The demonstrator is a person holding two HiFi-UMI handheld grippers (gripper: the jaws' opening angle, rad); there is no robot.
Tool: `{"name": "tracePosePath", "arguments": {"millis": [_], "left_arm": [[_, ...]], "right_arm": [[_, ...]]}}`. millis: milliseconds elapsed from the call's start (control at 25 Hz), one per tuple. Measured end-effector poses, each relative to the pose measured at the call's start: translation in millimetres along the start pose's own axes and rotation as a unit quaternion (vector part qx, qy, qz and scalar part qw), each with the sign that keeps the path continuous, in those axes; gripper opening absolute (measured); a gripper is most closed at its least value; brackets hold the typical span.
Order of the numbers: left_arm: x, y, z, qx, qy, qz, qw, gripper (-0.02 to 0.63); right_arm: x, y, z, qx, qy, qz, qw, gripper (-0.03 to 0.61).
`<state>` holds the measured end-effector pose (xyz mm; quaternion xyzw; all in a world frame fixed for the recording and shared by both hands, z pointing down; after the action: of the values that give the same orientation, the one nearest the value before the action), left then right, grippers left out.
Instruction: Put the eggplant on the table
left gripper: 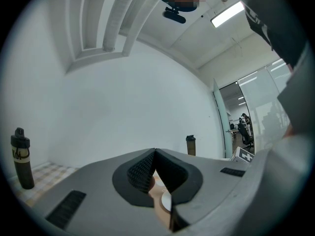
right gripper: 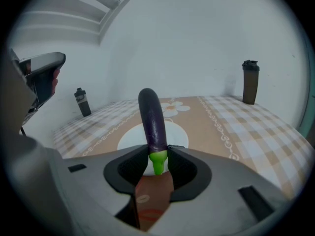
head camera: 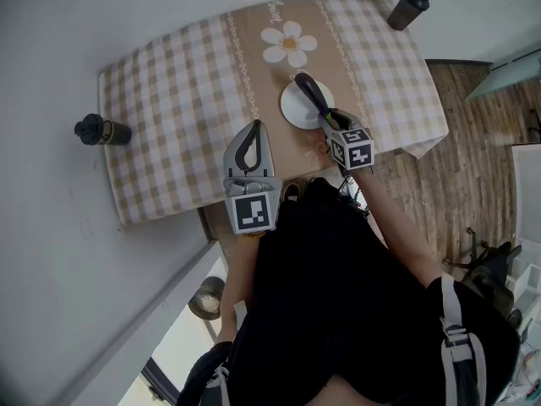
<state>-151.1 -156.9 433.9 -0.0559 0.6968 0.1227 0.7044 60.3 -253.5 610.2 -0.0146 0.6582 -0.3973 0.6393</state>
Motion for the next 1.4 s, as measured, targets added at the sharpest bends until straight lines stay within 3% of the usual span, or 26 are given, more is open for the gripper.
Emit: {"name": "tracePosePath", "arguments": {"millis": [1400], "left_arm": [[2.3,8.4,-7.9,0.011,-0.007,0.001,0.9999,-0.008]], "right_arm": [[-4.1,-5.3,-3.9,-0.013,0.007,-0.014,1.0,0.132]]}}
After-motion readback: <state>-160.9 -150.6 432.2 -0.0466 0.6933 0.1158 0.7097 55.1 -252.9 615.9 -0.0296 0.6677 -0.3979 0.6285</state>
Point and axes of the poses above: the fingertips, and each gripper's own axes: y backward along the fingers, z to its right, x out of its top, the point moved 7 cm from there along y, backward along the fingers, and after that the axes turned 3 degrees about z, right-handed, at the moved point
